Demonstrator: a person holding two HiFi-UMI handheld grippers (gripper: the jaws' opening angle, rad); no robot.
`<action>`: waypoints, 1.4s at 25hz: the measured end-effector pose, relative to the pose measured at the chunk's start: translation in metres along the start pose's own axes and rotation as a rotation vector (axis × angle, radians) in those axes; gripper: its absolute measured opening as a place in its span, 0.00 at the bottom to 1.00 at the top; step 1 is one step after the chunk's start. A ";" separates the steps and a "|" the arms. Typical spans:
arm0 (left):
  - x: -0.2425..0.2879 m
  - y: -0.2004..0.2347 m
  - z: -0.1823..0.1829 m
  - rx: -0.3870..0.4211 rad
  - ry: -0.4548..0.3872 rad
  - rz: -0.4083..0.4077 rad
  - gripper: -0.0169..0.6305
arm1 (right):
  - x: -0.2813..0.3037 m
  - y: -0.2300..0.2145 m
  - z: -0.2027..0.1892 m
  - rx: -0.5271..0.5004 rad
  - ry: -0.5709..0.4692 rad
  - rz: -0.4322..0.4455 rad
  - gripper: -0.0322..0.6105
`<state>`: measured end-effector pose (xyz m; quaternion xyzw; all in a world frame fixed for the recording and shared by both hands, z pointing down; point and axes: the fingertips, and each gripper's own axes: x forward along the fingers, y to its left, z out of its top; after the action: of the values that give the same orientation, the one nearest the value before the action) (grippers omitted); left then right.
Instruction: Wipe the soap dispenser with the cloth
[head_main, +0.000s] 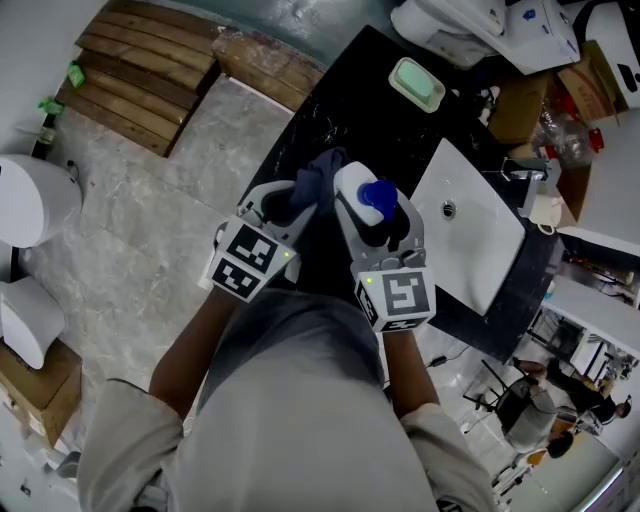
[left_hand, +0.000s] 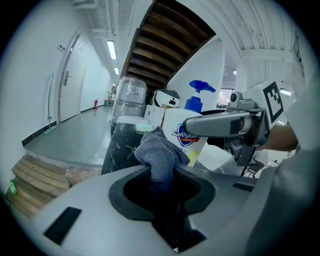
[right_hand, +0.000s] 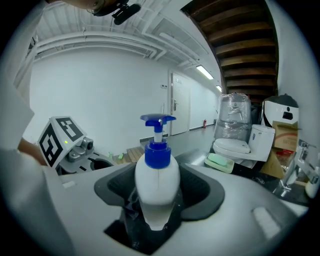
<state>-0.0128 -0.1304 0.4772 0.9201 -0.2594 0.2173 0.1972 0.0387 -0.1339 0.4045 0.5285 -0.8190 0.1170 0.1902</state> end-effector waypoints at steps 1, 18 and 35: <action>-0.001 -0.003 -0.001 0.000 -0.001 -0.004 0.18 | 0.000 0.000 0.000 0.000 0.001 0.001 0.44; -0.040 -0.042 0.002 -0.022 -0.077 -0.035 0.18 | -0.002 0.004 -0.002 -0.046 0.016 0.040 0.44; -0.078 -0.058 0.017 -0.075 -0.196 0.135 0.18 | -0.043 0.016 -0.001 -0.055 -0.047 0.144 0.44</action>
<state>-0.0351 -0.0618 0.4092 0.9094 -0.3467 0.1295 0.1901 0.0405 -0.0914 0.3871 0.4654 -0.8621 0.0952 0.1764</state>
